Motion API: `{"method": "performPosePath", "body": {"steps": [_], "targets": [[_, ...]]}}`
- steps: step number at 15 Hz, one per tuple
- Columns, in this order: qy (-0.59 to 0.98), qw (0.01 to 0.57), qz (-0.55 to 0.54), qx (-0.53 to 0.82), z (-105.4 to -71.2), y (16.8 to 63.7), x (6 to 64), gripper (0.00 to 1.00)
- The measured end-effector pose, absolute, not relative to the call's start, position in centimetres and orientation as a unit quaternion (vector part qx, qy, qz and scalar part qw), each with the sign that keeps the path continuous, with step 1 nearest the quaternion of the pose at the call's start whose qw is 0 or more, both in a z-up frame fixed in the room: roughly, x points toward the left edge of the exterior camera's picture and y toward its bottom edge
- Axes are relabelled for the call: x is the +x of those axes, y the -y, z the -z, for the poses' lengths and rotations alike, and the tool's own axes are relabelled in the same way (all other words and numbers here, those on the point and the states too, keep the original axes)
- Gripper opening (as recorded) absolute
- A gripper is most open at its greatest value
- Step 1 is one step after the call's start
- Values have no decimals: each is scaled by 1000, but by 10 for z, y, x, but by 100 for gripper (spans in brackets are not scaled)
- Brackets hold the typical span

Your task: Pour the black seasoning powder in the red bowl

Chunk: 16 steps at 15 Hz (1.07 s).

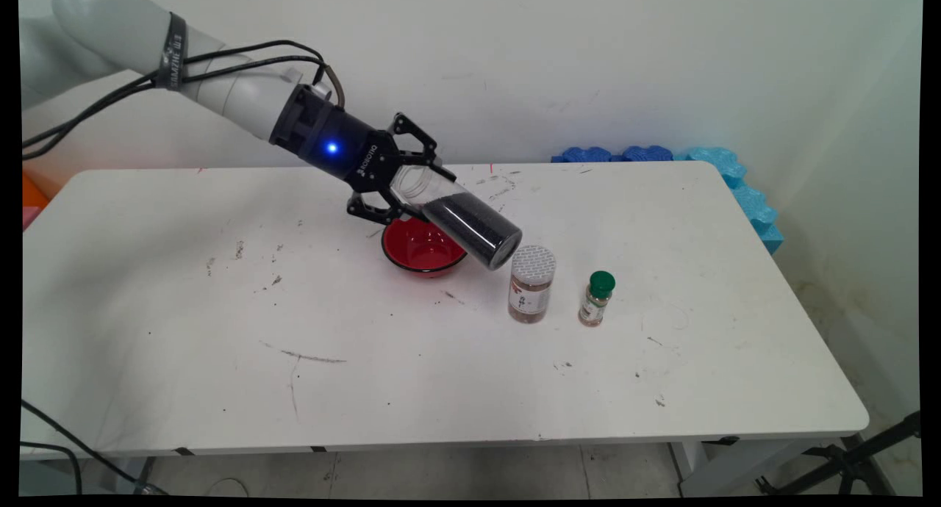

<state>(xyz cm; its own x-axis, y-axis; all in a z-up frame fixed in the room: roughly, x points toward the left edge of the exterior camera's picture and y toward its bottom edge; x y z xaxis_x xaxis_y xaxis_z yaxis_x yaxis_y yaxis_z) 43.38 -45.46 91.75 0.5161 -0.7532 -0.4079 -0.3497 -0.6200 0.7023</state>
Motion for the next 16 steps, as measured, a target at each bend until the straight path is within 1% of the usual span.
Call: {"method": "performPosePath", "body": {"steps": [16], "targets": [[198,239,416,855,-914,461,428,0]]}}
